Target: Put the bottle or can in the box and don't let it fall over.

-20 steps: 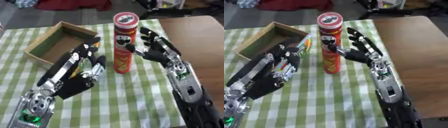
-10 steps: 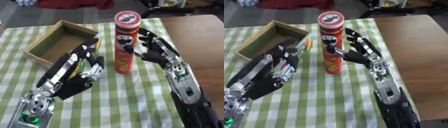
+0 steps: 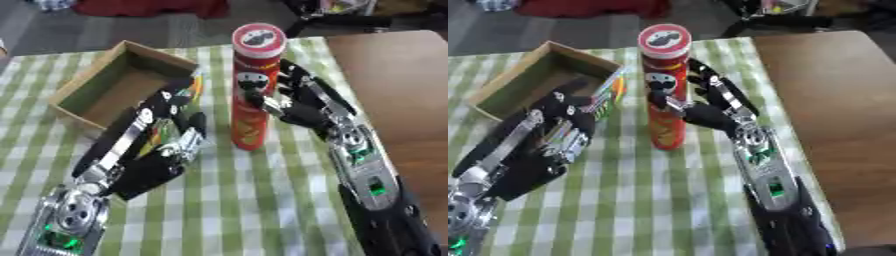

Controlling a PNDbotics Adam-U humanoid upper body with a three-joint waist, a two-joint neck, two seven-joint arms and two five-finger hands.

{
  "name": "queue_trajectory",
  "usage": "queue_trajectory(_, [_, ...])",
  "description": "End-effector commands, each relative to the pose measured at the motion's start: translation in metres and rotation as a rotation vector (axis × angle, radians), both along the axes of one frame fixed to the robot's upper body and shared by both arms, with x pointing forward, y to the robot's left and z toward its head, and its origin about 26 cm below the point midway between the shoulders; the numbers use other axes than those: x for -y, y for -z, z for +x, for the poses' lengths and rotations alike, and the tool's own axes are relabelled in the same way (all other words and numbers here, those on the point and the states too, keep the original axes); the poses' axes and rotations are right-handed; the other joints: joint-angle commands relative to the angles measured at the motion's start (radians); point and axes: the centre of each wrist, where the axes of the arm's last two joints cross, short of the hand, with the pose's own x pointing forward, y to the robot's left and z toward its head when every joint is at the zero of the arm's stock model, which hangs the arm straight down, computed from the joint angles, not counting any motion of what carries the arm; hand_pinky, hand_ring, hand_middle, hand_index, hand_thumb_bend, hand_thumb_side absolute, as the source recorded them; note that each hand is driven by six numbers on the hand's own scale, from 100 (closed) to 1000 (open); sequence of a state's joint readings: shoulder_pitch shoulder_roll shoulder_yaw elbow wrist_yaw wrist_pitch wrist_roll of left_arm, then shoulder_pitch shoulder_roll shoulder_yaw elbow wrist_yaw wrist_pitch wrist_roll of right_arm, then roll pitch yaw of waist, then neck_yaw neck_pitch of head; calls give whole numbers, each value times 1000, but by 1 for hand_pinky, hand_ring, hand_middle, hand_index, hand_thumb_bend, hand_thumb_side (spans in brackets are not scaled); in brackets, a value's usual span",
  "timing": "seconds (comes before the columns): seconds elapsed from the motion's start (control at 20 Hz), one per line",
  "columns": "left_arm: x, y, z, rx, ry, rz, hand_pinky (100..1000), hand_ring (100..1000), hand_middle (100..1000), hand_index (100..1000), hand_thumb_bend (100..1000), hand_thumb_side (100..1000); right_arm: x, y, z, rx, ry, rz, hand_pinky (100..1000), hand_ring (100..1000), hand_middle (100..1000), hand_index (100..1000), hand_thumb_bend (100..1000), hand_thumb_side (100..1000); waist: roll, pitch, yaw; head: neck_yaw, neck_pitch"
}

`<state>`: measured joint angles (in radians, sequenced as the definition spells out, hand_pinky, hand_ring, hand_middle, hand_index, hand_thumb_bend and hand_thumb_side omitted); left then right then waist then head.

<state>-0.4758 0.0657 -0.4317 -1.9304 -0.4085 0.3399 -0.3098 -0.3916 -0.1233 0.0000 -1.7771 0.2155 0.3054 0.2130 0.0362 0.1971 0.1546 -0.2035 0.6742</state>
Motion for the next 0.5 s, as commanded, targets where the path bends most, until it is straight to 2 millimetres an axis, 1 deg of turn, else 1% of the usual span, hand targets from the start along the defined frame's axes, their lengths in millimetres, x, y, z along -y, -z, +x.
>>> queue_trajectory(0.05, [2, -7, 3, 28, -6, -11, 946, 945, 407, 1000, 100, 723, -1, -8, 2, 29, 6, 1, 1000, 1000, 1000, 1000, 642, 471, -1, -10, 2, 5, -17])
queue_trajectory(0.5, [5, -4, 10, 30, -13, -11, 949, 947, 405, 1000, 100, 717, -5, -8, 5, 14, -19, 18, 1000, 1000, 1000, 1000, 596, 479, 0, 8, 9, 4, -34])
